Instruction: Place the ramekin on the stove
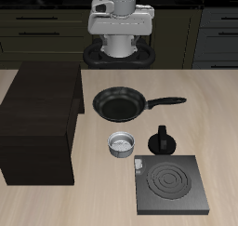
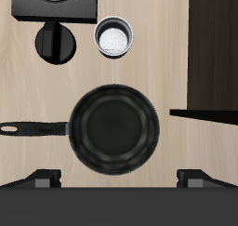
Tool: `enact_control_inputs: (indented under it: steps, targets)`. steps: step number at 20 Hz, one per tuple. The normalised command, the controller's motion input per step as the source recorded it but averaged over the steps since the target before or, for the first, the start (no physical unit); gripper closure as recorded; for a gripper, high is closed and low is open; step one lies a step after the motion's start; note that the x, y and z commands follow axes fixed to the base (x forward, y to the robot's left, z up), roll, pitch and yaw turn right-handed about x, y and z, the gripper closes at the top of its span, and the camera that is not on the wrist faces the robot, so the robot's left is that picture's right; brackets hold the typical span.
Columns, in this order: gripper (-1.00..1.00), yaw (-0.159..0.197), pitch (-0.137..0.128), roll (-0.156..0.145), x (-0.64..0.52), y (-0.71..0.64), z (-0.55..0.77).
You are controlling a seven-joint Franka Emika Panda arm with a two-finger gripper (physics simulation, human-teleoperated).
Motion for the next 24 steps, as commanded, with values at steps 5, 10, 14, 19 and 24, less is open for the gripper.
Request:
enact_control_inputs:
  steps: [5,10,14,19,24]
  targets:
    - [-1.0,-0.005,-0.008,0.029,0.3,0.0,0.04]
    - [-1.0,-0.041,0.002,0.004,0.26,-0.02,0.03]
    - [-1.0,-0.004,-0.009,-0.01,0.25,0.01,0.03]
    - [-1.0,0.003,-0.04,-0.003,0.36,0.0,0.07]
    - [-1.0,-0.045,0.004,0.003,0.28,0.05,0.01]
